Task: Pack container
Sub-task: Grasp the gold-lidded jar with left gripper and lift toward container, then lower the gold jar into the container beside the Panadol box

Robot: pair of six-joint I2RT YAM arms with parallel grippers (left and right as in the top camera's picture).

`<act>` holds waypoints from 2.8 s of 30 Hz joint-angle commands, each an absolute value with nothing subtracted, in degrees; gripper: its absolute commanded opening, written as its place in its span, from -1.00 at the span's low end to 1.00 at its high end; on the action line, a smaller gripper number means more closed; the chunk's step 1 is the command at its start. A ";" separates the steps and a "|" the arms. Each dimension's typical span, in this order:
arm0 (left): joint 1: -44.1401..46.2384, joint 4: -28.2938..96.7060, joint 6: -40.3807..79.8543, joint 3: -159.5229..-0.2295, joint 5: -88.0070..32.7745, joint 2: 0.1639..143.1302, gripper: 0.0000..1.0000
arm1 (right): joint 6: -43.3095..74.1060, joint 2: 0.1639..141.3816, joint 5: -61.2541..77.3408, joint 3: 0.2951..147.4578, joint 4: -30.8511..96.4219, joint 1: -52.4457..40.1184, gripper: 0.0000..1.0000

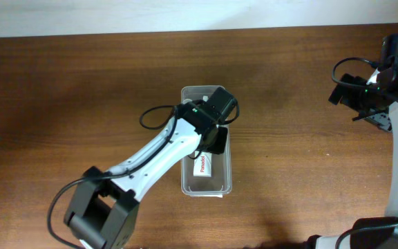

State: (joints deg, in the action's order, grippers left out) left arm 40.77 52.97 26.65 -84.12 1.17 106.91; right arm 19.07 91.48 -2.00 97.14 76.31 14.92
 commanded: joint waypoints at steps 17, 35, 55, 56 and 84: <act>43.40 49.28 24.73 -84.38 -0.49 113.47 -0.49 | 19.14 91.83 -1.93 96.75 76.29 15.03 0.97; 43.64 49.28 22.39 -84.62 -0.64 113.38 -0.59 | 19.14 91.83 -1.93 96.75 76.29 15.03 0.98; 44.14 50.33 19.55 -84.68 -3.60 110.43 -0.59 | 19.14 91.83 -1.93 96.75 76.29 15.03 0.97; 44.16 50.33 18.83 -84.68 -3.77 110.43 -0.58 | 19.14 91.83 -1.93 96.75 76.29 15.03 0.97; 44.10 49.71 19.40 -84.71 1.04 110.43 -0.40 | 19.14 91.83 -1.93 96.75 76.29 15.03 0.97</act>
State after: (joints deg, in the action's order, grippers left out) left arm 44.07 50.33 19.25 -84.33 2.35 111.33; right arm 19.07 91.48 -2.00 97.14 76.31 14.92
